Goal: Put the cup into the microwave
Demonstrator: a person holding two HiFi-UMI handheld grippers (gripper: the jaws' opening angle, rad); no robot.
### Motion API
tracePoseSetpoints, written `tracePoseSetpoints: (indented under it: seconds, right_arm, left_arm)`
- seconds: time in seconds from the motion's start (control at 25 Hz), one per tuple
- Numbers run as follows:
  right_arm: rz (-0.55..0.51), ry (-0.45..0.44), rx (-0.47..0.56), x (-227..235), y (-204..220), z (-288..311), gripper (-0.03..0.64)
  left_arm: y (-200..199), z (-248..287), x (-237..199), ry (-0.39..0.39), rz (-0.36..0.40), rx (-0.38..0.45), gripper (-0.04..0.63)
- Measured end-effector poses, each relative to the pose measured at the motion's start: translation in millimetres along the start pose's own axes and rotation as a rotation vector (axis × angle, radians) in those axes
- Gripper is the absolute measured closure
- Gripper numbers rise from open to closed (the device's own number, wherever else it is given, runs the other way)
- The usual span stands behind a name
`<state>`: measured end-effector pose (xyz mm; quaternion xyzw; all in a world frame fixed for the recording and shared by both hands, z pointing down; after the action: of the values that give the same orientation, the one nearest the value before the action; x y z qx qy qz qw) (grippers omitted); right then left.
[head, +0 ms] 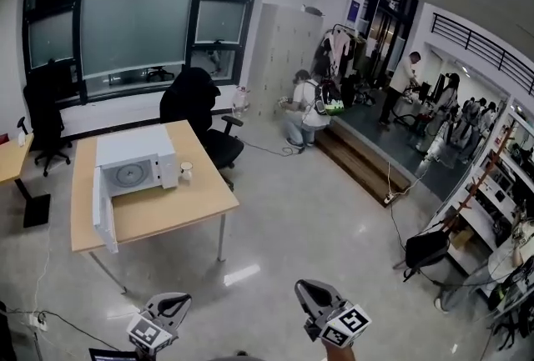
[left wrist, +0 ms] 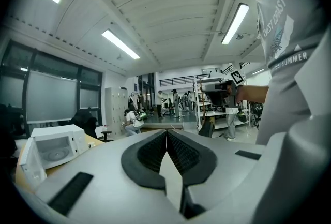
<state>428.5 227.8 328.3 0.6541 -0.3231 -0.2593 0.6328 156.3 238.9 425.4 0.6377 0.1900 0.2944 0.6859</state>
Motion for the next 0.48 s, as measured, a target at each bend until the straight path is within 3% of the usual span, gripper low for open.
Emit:
tracePoseSetpoints:
  seconds: [0.24, 0.48]
  right_arm:
    - [0.007, -0.026, -0.007, 62, 8, 10, 0.597]
    - [0.024, -0.073, 0.004, 109, 4, 14, 0.597]
  left_arm:
    - [-12, 57, 7, -0.025, -0.049, 0.001, 0.574]
    - [-9, 94, 8, -0.045, 0.013, -0.039, 0.574]
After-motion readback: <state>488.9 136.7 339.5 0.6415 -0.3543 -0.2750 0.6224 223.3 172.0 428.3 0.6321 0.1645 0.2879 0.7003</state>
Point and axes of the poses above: the fingertips, and each gripper's own axes: z forward along the fingers, x to its right, y out of its underside, the point moved 1 cm from there along -z, backward along the fingers, and after that the axes turned 8 degrees about -y, right-handed, at the moved point
